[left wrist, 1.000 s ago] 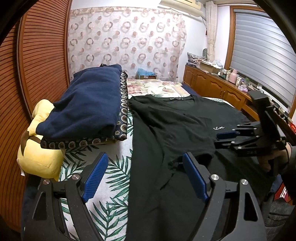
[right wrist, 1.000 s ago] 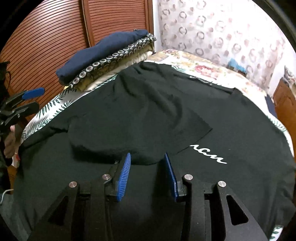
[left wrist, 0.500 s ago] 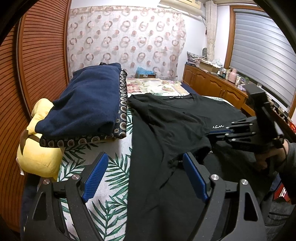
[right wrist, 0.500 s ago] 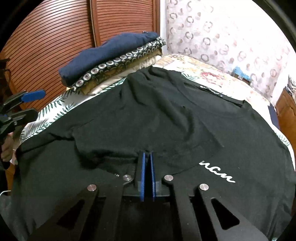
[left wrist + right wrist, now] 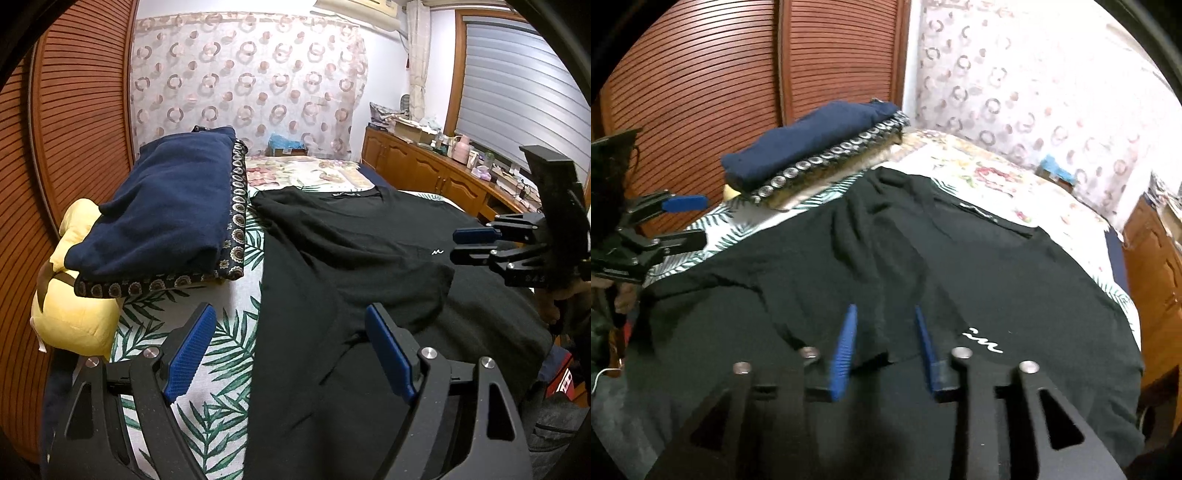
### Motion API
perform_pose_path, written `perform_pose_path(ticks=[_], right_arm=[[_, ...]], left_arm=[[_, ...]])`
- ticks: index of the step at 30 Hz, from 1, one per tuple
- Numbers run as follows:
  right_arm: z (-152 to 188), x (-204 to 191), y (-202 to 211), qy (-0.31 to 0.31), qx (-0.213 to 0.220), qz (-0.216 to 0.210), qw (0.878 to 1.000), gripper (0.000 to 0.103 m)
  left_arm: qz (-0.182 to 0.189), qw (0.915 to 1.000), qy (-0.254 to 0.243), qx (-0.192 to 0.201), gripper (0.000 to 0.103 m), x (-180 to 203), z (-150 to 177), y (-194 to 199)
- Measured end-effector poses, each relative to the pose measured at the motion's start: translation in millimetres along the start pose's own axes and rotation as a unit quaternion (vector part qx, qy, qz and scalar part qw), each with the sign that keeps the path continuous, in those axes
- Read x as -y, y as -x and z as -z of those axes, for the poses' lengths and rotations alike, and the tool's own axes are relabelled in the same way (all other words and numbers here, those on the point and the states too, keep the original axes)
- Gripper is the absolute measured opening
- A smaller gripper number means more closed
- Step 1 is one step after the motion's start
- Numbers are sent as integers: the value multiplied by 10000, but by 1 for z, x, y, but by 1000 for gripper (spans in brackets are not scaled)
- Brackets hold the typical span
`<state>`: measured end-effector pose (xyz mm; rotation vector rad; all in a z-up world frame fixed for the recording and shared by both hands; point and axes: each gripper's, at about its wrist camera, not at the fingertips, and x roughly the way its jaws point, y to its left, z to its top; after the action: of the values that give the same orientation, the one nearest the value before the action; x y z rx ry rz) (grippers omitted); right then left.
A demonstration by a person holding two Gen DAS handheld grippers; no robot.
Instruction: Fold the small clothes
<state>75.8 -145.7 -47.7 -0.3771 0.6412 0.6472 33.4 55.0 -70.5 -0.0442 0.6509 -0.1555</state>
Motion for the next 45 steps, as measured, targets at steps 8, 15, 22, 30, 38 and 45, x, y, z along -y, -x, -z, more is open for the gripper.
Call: perform_pose_path(ticks=[8, 15, 22, 30, 38, 45], right_arm=[[1, 36, -26, -477, -3, 275, 9985, 47], [-15, 52, -89, -645, -503, -52, 9966, 47], [-20, 29, -94, -18, -362, -127, 9993, 2], [-15, 64, -80, -739, -51, 967, 9926, 2], [-8, 69, -68, -746, -224, 681, 9946, 26], [8, 93, -71, -916, -395, 659, 9928, 35]], left_arm=[[44, 9998, -183, 103, 83, 5, -22, -12], [62, 9995, -304, 107, 84, 10, -40, -23], [57, 9994, -327, 64, 84, 9, -46, -28], [132, 9992, -365, 13, 77, 11, -66, -44], [89, 9973, -567, -463, 52, 27, -90, -91], [-226, 9915, -821, -979, 49, 39, -99, -133]])
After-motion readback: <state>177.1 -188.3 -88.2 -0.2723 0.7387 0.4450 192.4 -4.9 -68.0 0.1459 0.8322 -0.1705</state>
